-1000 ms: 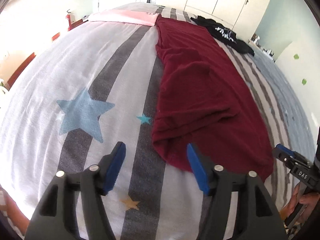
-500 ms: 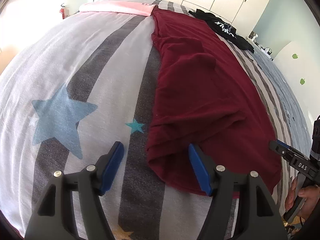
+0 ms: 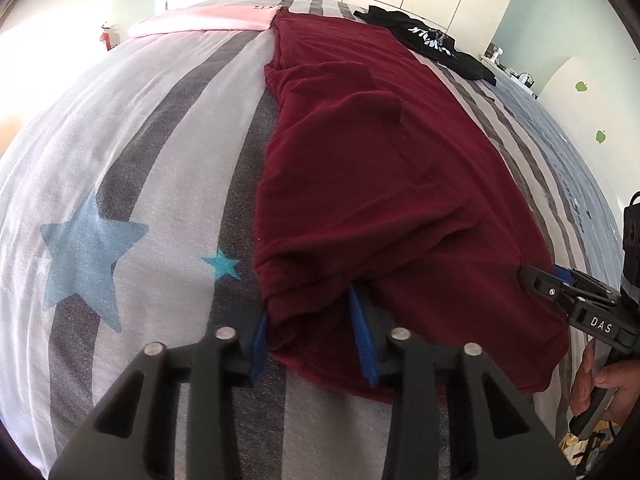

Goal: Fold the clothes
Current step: 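Grasp the strip end with the left gripper and lift it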

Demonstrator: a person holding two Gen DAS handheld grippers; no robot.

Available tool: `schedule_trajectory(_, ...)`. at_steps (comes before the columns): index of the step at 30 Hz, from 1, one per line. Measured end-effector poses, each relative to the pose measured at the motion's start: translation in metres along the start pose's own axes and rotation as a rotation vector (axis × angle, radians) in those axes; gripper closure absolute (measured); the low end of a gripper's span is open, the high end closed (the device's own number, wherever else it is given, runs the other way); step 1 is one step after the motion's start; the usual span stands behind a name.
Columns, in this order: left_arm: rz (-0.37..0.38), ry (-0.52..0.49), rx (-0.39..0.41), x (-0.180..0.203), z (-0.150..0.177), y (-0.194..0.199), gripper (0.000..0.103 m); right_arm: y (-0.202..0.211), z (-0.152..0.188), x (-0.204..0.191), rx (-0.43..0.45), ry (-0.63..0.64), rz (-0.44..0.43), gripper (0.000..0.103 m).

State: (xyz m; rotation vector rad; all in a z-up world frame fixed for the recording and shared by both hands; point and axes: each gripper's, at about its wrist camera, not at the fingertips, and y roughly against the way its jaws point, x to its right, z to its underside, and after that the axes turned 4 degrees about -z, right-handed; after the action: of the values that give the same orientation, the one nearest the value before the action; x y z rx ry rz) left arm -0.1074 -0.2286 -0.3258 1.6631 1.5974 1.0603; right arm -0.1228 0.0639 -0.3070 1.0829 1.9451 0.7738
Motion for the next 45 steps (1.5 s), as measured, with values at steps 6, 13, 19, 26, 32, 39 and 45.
schedule_trajectory(6, -0.003, -0.016, -0.003, 0.003, -0.002, 0.006, 0.094, 0.000, -0.006, 0.003, -0.027, -0.023, -0.020, 0.086)
schedule_trajectory(13, 0.034, -0.008, 0.044, 0.001, 0.001, 0.056, 0.099, 0.031, -0.008, -0.010, -0.009, -0.005, -0.031, 0.098)
schedule_trajectory(19, 0.050, -0.018, -0.060, 0.002, 0.046, 0.106, 0.099, 0.072, 0.028, -0.031, -0.087, -0.013, -0.058, 0.099)
schedule_trajectory(26, 0.027, 0.018, -0.170, -0.012, 0.088, 0.138, 0.099, 0.111, 0.079, -0.065, -0.241, -0.010, -0.104, 0.099)
schedule_trajectory(32, 0.082, 0.031, -0.039, -0.019, 0.028, 0.162, 0.099, 0.126, 0.028, -0.070, -0.152, -0.062, -0.098, 0.099)
schedule_trajectory(39, 0.090, -0.062, 0.129, -0.018, -0.075, 0.151, 0.099, 0.123, -0.064, -0.067, 0.032, -0.062, -0.080, 0.099)
schedule_trajectory(45, 0.048, -0.135, 0.157, -0.023, -0.160, 0.069, 0.099, 0.065, -0.150, -0.032, 0.095, -0.029, -0.066, 0.099)
